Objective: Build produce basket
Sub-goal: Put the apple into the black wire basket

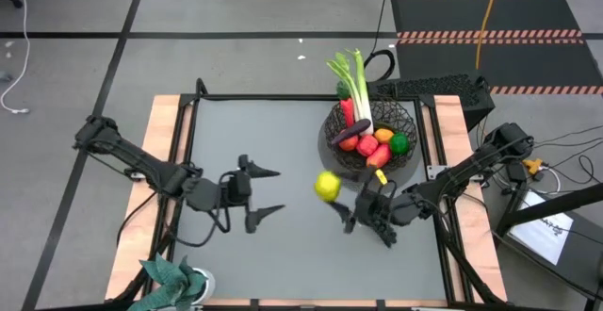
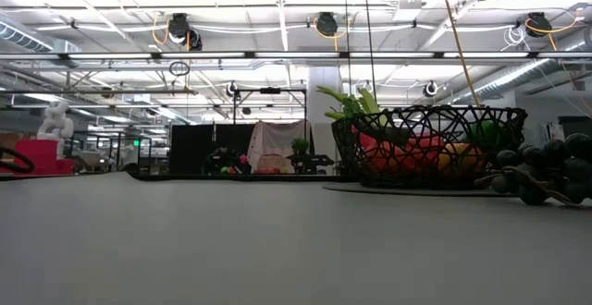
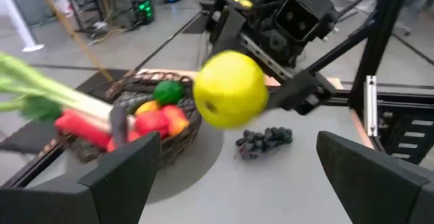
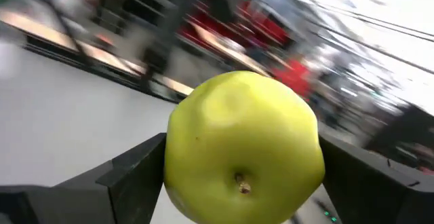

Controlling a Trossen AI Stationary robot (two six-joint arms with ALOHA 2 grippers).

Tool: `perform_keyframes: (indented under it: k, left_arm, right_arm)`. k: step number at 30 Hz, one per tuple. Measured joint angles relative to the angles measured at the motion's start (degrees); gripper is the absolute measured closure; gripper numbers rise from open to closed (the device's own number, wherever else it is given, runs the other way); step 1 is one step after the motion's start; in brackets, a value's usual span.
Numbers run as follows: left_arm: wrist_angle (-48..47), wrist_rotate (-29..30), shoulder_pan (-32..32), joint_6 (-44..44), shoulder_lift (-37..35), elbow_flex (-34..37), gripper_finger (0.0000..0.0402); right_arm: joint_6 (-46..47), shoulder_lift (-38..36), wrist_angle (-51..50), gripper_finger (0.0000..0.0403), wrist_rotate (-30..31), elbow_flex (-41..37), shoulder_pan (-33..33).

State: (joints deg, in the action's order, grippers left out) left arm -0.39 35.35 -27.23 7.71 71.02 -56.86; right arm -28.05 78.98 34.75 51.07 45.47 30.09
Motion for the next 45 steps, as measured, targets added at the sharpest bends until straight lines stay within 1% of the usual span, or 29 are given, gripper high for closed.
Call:
perform_keyframes:
  k: [3,6,8,12,13,16,19,21,23,26,28,29,31,34,38,39,42,43,45]
  left_arm:
    - [-4.3,1.2,-0.9,1.8,-2.5,0.0,0.0011]
    - [-4.9,1.3,-1.2,2.9,-3.7,0.0,0.0011]
    - [-5.1,1.3,-1.3,3.4,-4.0,0.0,0.0011]
    - [-5.8,1.2,-1.5,3.7,-4.0,0.0,0.0011]
    - [-6.0,1.3,-1.5,4.2,-4.0,0.0,0.0011]
    - [-6.5,1.2,-1.6,4.9,-4.0,0.0,0.0011]
    - [-6.4,1.2,-2.1,4.7,-4.0,0.0,0.0011]
    - [-6.5,1.2,-2.2,4.1,-4.0,0.0,0.0011]
    - [-6.7,1.1,-2.2,3.5,-4.0,0.0,0.0011]
    - [-6.8,1.2,-2.1,1.9,-4.0,0.0,0.0011]
    - [-6.8,1.2,-2.1,0.8,-4.0,0.0,0.0011]
    - [-6.8,1.2,-2.1,0.2,-4.0,0.0,0.0011]
    - [-6.8,1.2,-1.9,-0.5,-4.0,0.0,0.0011]
    - [-6.8,1.2,-1.3,-0.6,-4.0,0.0,0.0011]
    - [-7.1,1.2,-0.6,-0.6,-4.0,0.0,0.0011]
    - [-7.1,1.2,-0.5,-0.6,-4.0,0.0,0.0011]
    - [-7.1,1.1,-0.1,-1.2,-4.0,0.0,0.0011]
    - [-7.1,1.1,-0.1,-1.4,-4.0,0.0,0.0011]
    - [-7.1,0.9,0.1,-1.5,-4.0,0.0,0.0011]
  right_arm:
    - [-1.1,0.0,-0.3,0.0062,9.1,0.0,-0.2]
    - [-3.4,-0.3,-0.1,0.0062,15.1,0.0,-1.2]
    - [-5.6,-1.6,-1.1,0.0062,17.0,0.0,-2.5]
    - [-8.6,-4.5,-4.1,0.0062,17.2,0.0,-7.9]
    - [-8.7,-5.5,-4.3,0.0062,16.2,0.0,-10.1]
    - [-7.9,-9.4,-5.8,0.0062,10.2,0.0,-17.1]
    - [-3.1,-13.3,-11.9,0.0062,5.3,0.0,-24.2]
    - [3.2,-16.2,-19.4,0.0062,2.8,0.0,-28.8]
    - [11.7,-18.7,-28.8,0.0062,-0.6,0.0,-33.4]
    - [25.2,-20.1,-42.9,0.0062,-6.1,0.0,-39.7]
    - [31.9,-20.2,-48.9,0.0062,-6.4,-1.0,-43.2]
    - [34.1,-20.2,-50.4,0.0062,-6.3,-1.8,-44.7]
    - [36.0,-20.1,-50.0,0.0062,-6.5,-3.9,-47.6]
    - [37.3,-20.0,-49.5,0.0062,-10.0,-6.5,-51.6]
    - [43.7,-20.0,-49.4,0.0060,-12.2,-8.6,-57.5]
    - [45.5,-20.0,-49.4,0.0057,-13.4,-8.7,-58.7]
    - [46.9,-20.0,-48.9,0.0039,-20.4,-8.7,-61.6]
    - [46.9,-20.0,-48.7,0.0031,-21.3,-8.7,-62.1]
    - [46.5,-20.1,-48.2,0.0018,-21.1,-8.7,-62.6]
